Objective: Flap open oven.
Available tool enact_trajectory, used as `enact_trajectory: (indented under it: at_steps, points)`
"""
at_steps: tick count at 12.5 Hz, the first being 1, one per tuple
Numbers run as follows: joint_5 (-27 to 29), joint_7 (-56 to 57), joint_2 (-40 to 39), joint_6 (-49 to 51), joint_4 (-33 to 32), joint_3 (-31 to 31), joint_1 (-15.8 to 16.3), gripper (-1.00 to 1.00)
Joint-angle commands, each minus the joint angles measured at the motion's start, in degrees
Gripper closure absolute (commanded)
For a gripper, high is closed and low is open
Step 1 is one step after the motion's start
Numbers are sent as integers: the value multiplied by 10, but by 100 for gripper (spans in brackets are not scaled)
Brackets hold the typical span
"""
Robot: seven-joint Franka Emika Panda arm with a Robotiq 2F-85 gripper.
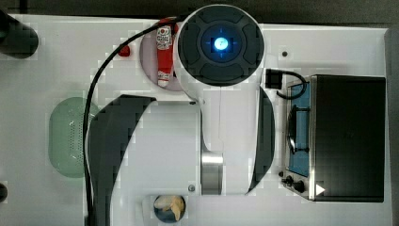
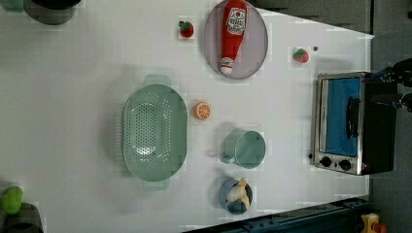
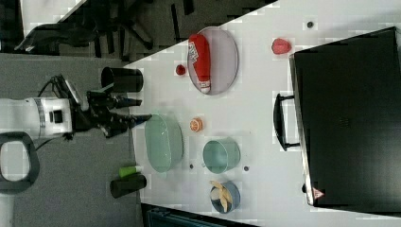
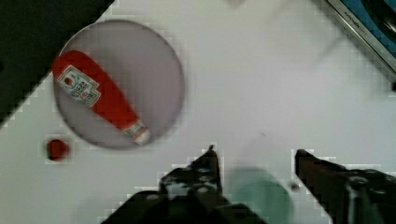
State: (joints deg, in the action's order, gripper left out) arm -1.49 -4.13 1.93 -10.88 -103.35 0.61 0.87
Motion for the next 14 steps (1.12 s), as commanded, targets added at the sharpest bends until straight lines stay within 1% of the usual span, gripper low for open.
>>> enact_trajectory:
  at_steps: [1, 3, 4, 5, 8, 11, 12, 14]
  points:
    - [-12, -73, 246, 105, -164, 28, -16, -59]
    - [-12, -73, 246, 105, -164, 28, -16, -99]
    - [-12, -73, 246, 105, -164, 28, -16, -100]
    - [-12, -73, 246, 104, -164, 28, -16, -90]
    - [-12, -73, 246, 103, -164, 28, -16, -14]
    - [-14, -73, 241, 80, -165, 36, -18, 55]
    - [-14, -65, 237, 62, -167, 41, -18, 65]
    - [-23, 9, 225, 32, -178, 60, -22, 65]
